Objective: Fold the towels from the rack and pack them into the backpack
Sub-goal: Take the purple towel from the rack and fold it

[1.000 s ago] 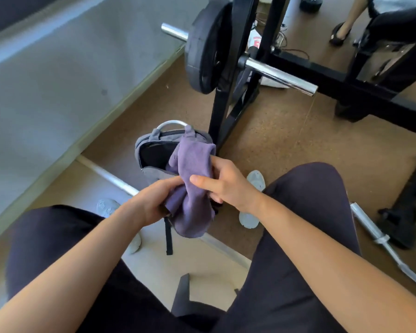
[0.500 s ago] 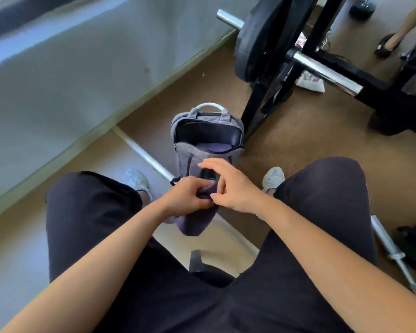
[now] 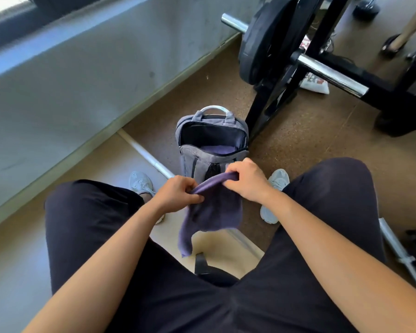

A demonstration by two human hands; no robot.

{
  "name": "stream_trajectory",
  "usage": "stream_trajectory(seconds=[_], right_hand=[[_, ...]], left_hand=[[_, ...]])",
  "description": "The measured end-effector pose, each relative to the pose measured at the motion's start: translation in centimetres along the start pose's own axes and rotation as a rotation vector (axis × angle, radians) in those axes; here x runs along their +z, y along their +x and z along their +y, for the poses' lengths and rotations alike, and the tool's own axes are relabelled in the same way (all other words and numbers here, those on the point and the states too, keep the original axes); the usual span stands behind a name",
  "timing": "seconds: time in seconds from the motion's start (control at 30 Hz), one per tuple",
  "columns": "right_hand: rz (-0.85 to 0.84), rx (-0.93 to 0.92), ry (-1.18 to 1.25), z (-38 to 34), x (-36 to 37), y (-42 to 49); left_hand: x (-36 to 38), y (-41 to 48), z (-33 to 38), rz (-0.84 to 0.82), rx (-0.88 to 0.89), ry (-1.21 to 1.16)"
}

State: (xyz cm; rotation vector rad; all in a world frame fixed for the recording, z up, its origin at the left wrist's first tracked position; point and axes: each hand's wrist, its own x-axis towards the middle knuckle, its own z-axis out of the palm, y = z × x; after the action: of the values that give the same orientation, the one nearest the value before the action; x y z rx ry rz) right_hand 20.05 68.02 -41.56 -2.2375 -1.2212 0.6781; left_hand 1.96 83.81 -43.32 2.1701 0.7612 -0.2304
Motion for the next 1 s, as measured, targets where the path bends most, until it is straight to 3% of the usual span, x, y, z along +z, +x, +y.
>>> stream_trajectory(seconds=[0.1,0.2,0.33,0.43,0.53,0.67,0.77,0.87,1.0], right_hand=[[0.202,0.017,-0.116,0.9,-0.6,0.1],[0.347,0.128,-0.146,1.3,-1.7,0.1],[0.355,0.175,-0.275,1.7,-2.5,0.0],[0.113,0.029,-0.222,1.5,-2.2,-0.3],[-0.098,-0.036,0.045,0.5,-1.1,-0.4],[-0.166,-0.061,0.322,-0.1,-0.1,-0.4],[-0.116,-0.024,0.286,0.2,-0.2,-0.3],[0.052,0.019,0.216,0.6,-0.8,-0.1],[0.319,0.091,0.198,1.3,-2.2,0.5]], left_hand=[[0.2,0.5,0.0,-0.005,0.017,-0.12],[0.1,0.7,0.6,0.054,0.06,-0.452],[-0.1,0.4,1.8,0.084,0.167,-0.614],[-0.1,0.2,2.3,0.06,0.247,-0.578],[0.0,0.0,3.1,0.045,0.311,-0.48],[0.6,0.1,3.2,0.139,0.339,-0.288],[0.5,0.4,2.6,0.276,0.404,-0.037],[0.7,0.3,2.5,0.22,0.42,0.12],[1.2,0.6,1.8,0.129,0.257,0.154]])
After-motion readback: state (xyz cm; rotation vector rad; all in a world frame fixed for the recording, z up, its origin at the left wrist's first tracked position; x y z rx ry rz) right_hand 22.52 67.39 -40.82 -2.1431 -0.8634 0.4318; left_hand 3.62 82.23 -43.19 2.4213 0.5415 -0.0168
